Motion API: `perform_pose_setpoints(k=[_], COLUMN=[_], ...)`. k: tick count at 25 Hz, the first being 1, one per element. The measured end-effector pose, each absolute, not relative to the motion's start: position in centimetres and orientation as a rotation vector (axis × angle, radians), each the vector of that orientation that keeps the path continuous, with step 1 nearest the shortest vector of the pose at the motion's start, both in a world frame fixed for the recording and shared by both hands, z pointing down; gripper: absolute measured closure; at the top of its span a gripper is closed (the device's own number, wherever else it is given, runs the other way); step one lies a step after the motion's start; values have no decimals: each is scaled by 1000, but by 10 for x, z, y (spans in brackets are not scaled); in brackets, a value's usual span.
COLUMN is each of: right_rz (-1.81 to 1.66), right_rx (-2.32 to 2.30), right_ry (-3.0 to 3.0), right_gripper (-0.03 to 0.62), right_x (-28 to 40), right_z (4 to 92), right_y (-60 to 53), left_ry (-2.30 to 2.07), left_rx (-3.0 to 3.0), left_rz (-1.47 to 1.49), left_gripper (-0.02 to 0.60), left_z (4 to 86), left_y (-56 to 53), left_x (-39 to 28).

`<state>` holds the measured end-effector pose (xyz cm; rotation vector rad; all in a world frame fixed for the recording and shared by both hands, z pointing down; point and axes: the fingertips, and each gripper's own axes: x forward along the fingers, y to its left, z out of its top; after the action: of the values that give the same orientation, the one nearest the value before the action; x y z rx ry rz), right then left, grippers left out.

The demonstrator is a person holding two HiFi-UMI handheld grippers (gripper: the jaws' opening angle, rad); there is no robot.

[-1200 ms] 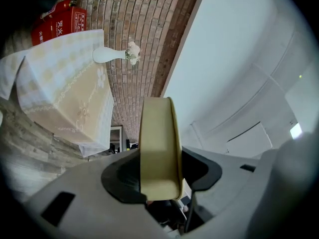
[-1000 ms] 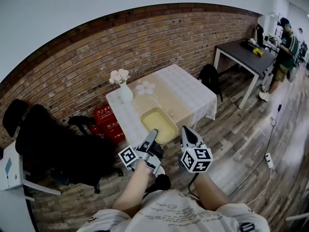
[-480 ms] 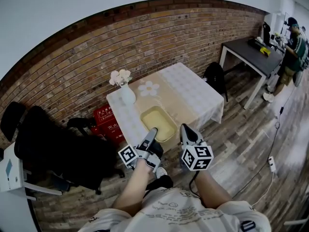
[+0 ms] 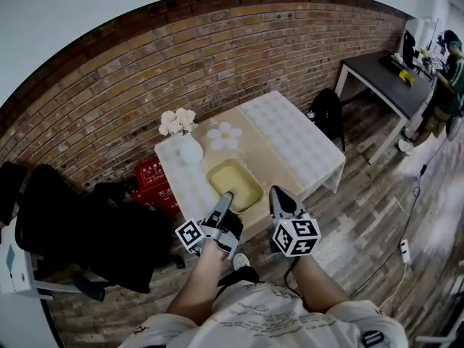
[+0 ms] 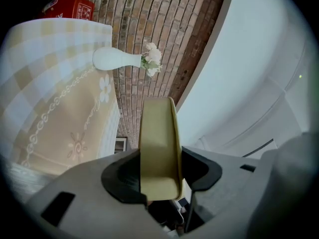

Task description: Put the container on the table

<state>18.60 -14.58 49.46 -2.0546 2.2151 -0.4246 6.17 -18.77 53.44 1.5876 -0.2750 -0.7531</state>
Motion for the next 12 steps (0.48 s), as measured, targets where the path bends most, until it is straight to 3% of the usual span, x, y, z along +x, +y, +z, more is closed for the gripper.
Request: perform_pose_setpoints(k=[12], right_rz=[-432], right_rx=[-2020], right_ry=[2277], right_gripper=[591], right_x=[181], right_z=[481], right_y=[-261], left_ry=[-282], left_rx=[1583], left_rz=[-754], left_gripper=[371], left_z=[527], left_y=[-288], left_x=[60])
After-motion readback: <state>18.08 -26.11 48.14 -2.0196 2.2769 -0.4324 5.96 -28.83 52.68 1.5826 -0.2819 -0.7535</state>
